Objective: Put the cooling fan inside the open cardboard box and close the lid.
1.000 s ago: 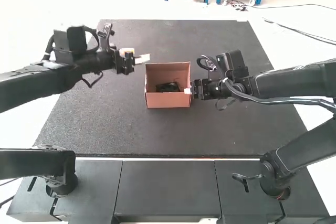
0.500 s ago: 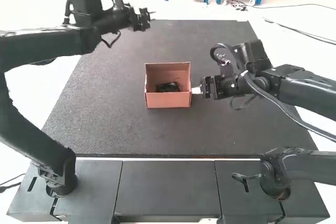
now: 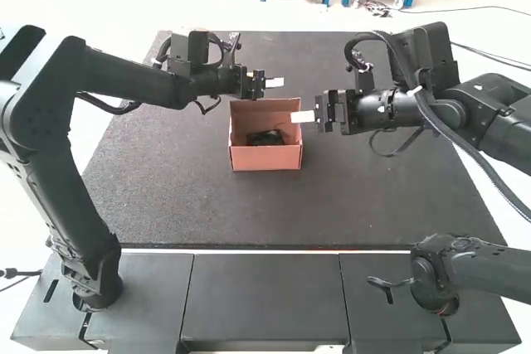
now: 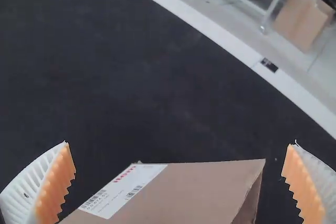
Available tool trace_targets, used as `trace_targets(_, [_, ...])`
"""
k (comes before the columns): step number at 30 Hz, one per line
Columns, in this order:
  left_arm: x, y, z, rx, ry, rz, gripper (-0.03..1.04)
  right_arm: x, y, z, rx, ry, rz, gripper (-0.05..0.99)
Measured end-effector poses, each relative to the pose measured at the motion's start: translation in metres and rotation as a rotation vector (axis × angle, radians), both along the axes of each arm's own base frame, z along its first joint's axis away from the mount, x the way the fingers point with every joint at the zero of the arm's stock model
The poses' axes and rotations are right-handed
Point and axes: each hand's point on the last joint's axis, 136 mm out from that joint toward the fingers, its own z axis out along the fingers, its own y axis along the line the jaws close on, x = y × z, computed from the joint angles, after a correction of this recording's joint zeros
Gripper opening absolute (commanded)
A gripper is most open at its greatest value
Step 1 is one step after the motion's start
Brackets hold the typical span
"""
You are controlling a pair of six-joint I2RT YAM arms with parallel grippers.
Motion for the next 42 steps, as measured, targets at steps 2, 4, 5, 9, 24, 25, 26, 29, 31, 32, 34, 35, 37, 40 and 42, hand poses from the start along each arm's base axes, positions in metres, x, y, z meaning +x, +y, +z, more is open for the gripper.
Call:
trace_targets(2, [-0.008,0.004,-0.019,0.031,0.033,-0.006,0.93,0.001,0.001,0.005,0.001,0.0,0.0,0.91])
trace_targets(4, [-0.017,0.007,-0.038,0.058,0.064,-0.009,0.93,0.003,0.002,0.011,0.005,-0.002,-0.001,0.91])
trace_targets(5, [-0.022,0.009,-0.048,0.071,0.08,-0.01,0.93,0.004,0.003,0.014,0.007,-0.005,-0.001,0.91])
trace_targets(9, [-0.044,0.011,-0.076,0.104,0.117,-0.026,0.93,0.006,0.005,0.018,0.005,0.008,0.001,0.91])
trace_targets(24, [-0.071,0.005,-0.102,0.111,0.083,-0.062,0.93,-0.002,0.003,0.024,-0.003,0.059,0.005,0.91])
trace_targets(25, [-0.07,0.005,-0.101,0.112,0.08,-0.063,0.93,-0.002,0.003,0.024,-0.003,0.06,0.004,0.91])
trace_targets(26, [-0.07,0.005,-0.101,0.112,0.079,-0.064,0.93,-0.002,0.002,0.024,-0.004,0.061,0.002,0.91])
trace_targets(29, [-0.07,0.004,-0.099,0.108,0.072,-0.063,0.95,0.008,0.001,0.03,0.0,0.001,-0.026,0.91])
trace_targets(31, [-0.07,0.005,-0.093,0.104,0.064,-0.062,0.97,0.021,-0.005,0.036,-0.012,-0.111,-0.064,0.91])
trace_targets(32, [-0.07,0.007,-0.086,0.099,0.052,-0.056,0.97,0.027,-0.009,0.039,-0.021,-0.175,-0.088,0.91])
trace_targets(34, [-0.065,0.013,-0.058,0.075,-0.012,-0.028,0.97,0.041,-0.023,0.049,-0.037,-0.314,-0.172,0.91])
trace_targets(35, [-0.062,0.018,-0.041,0.062,-0.055,-0.005,0.97,0.047,-0.032,0.057,-0.036,-0.391,-0.231,0.91])
trace_targets(37, [-0.057,0.035,-0.001,0.038,-0.151,0.047,0.97,0.052,-0.053,0.074,-0.024,-0.516,-0.345,0.91])
trace_targets(40, [-0.048,0.072,0.062,0.015,-0.32,0.168,0.97,0.046,-0.092,0.102,-0.006,-0.68,-0.519,0.91])
trace_targets(42, [-0.045,0.104,0.098,0.017,-0.431,0.279,0.97,0.037,-0.121,0.111,-0.017,-0.753,-0.638,0.91])
